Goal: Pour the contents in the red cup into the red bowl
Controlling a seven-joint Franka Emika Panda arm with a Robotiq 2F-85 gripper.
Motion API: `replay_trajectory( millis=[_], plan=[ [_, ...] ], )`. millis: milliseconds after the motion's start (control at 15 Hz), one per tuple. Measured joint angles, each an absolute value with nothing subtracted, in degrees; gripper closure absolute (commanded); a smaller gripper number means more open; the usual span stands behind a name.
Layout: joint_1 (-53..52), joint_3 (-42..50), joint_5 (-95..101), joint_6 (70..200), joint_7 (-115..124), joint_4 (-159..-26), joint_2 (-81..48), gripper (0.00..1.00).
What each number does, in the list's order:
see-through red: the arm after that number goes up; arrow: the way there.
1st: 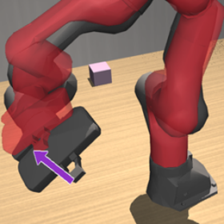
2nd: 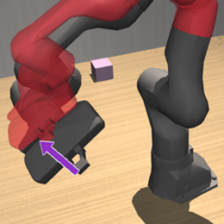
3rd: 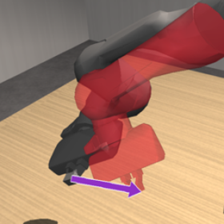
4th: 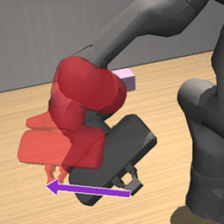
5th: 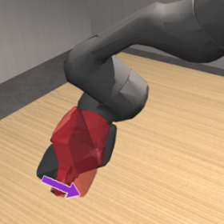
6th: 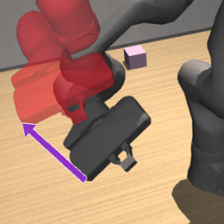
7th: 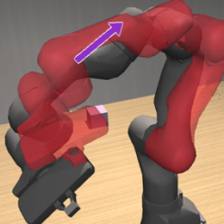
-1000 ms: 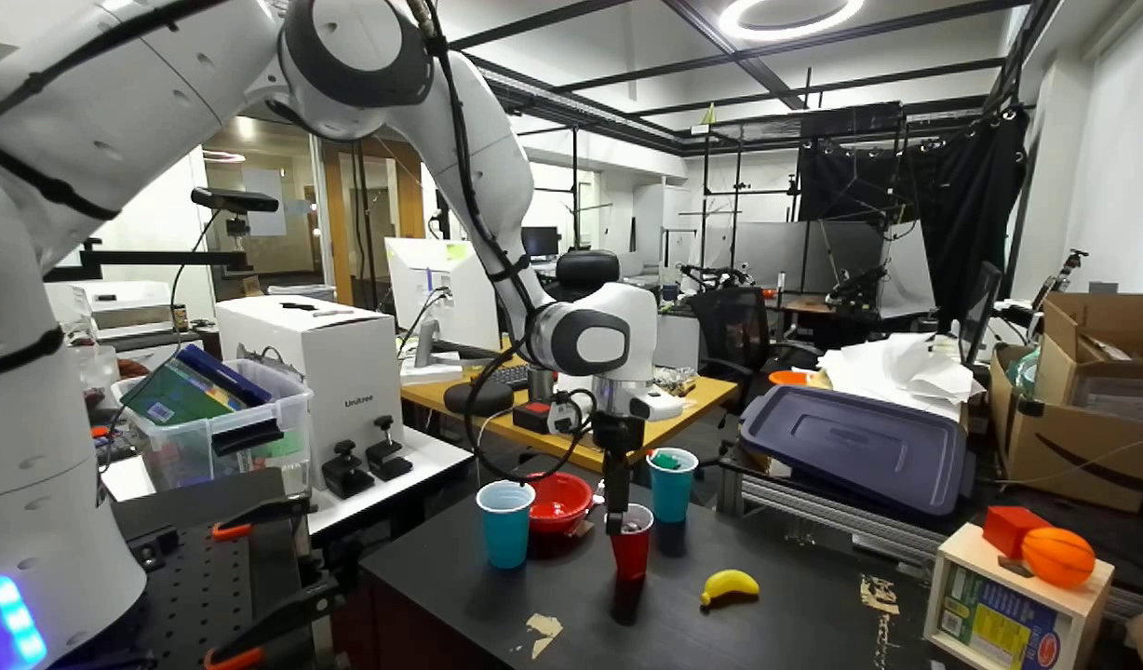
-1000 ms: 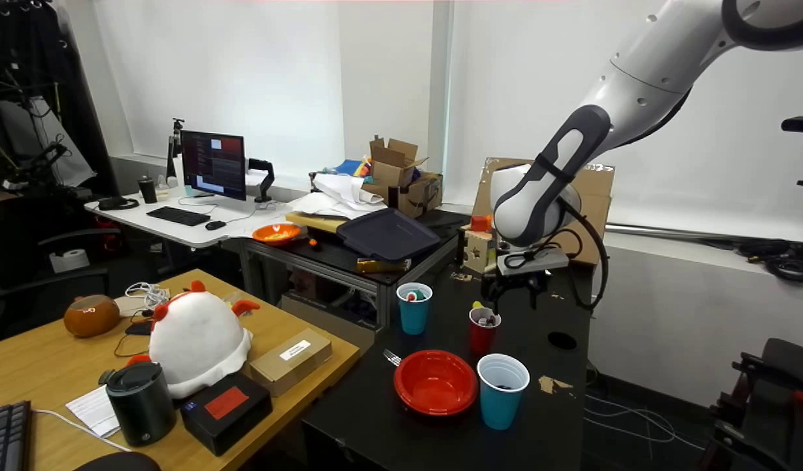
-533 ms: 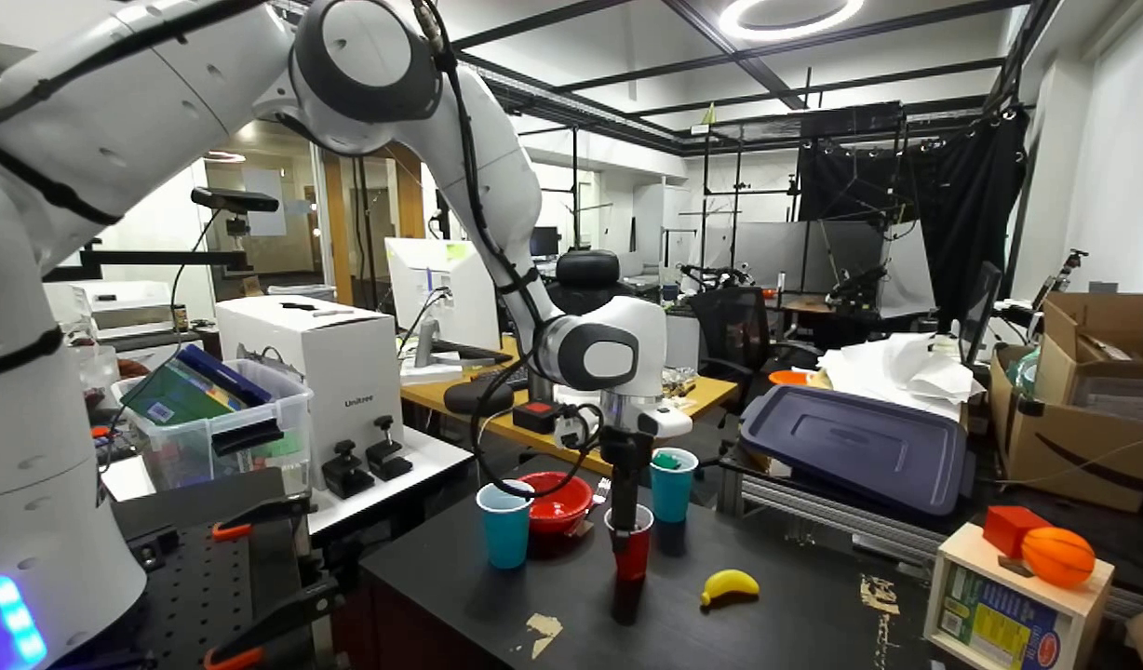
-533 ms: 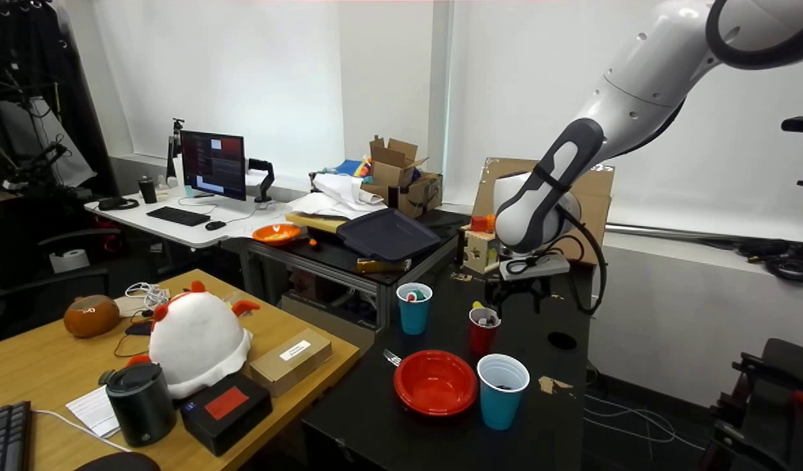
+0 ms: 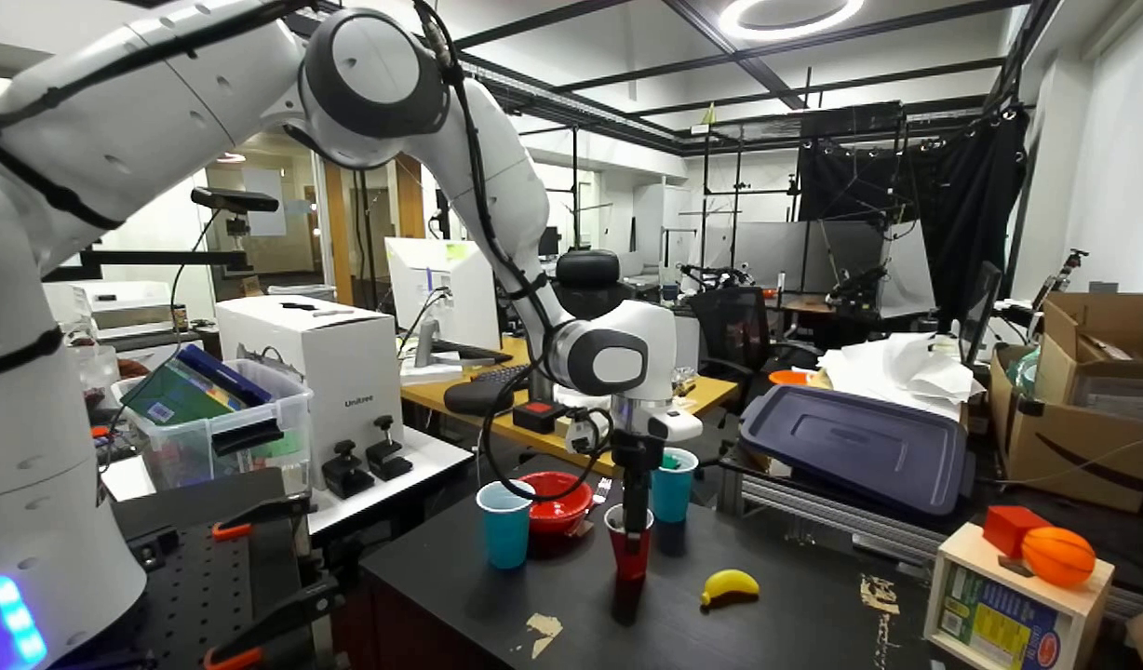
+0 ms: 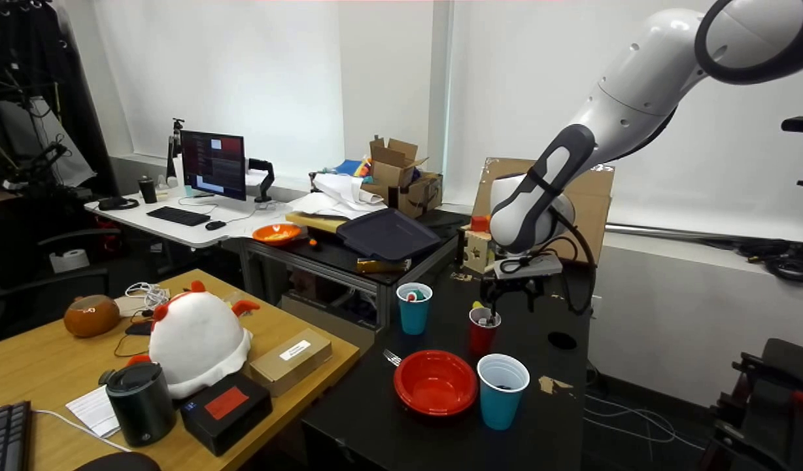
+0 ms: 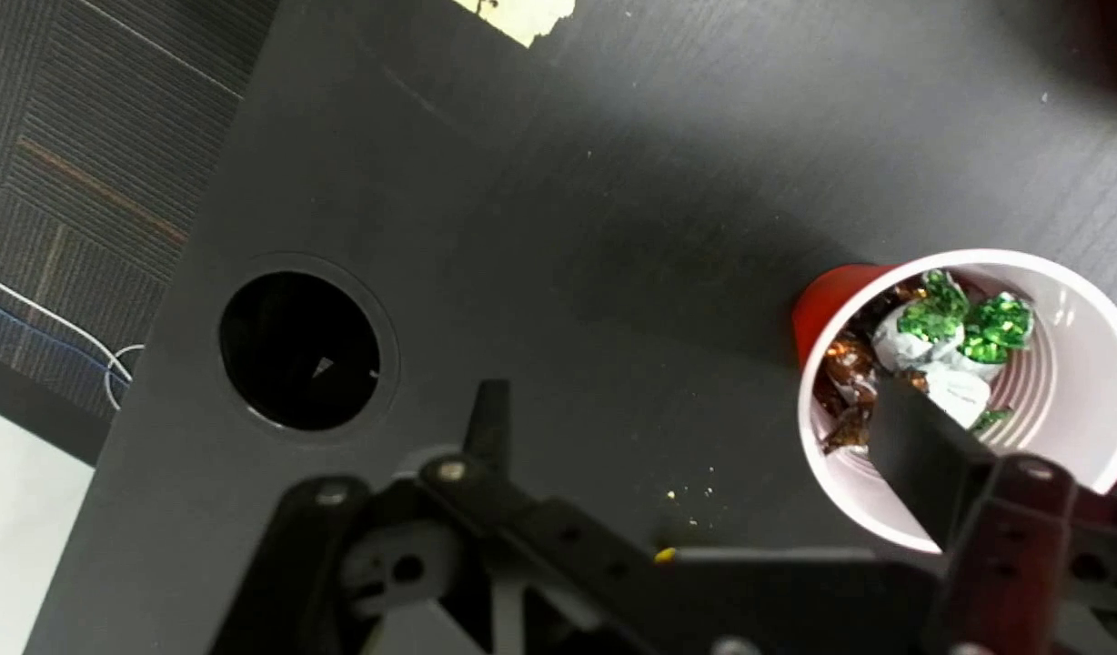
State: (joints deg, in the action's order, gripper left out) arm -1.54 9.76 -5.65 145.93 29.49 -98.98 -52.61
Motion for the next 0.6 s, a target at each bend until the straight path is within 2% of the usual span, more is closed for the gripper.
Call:
replay_trajectory(
  millis=[600],
  plan=[
    [-1.17,9.25,-5.84,145.93,24.34,-94.49,-54.23,0.0]
  ],
)
